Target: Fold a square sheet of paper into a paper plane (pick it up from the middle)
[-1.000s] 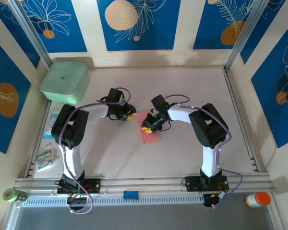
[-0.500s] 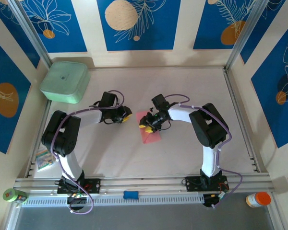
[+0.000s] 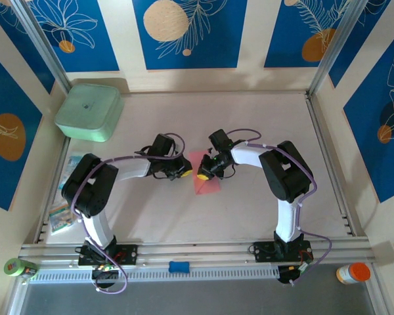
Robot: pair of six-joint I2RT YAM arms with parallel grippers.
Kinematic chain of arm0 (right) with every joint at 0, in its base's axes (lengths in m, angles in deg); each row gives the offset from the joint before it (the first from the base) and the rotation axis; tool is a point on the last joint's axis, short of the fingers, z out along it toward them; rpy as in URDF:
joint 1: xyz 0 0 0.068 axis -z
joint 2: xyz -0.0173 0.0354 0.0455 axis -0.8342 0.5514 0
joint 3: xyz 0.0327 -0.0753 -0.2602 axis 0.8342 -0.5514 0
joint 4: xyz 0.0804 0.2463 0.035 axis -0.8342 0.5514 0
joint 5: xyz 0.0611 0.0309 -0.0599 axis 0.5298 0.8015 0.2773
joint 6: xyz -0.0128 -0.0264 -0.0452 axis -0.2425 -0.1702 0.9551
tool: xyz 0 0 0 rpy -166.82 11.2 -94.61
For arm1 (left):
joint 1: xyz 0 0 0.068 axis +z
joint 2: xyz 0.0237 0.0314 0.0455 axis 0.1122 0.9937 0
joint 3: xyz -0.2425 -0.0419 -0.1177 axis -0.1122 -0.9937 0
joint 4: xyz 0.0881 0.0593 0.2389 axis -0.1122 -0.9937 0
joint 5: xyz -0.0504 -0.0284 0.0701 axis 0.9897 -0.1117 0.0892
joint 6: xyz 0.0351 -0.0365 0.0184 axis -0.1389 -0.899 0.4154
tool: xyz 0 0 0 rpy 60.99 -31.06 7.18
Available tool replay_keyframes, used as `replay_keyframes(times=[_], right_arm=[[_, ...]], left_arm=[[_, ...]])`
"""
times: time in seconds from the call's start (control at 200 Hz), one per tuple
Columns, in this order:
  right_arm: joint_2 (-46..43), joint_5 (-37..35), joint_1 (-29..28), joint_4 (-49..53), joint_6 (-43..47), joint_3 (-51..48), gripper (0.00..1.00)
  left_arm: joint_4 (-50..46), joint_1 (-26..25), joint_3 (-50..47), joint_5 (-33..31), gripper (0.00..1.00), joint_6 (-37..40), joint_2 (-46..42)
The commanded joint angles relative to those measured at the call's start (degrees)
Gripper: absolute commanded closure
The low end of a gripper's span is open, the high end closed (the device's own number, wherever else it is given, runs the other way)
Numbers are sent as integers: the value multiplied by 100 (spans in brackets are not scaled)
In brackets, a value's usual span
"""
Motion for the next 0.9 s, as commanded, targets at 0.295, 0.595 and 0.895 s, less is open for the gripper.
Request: replay_keyframes(times=[0.295, 0.595, 0.895], right_arm=[[250, -245, 12, 426, 9, -61, 100], [256, -218, 8, 374, -31, -87, 100], [205, -170, 9, 312, -49, -132, 100]], left_arm=[[-233, -277, 365, -41, 93, -12, 361], [-726, -391, 580, -362, 97, 70, 509], [-937, -419, 625, -584, 97, 126, 598]])
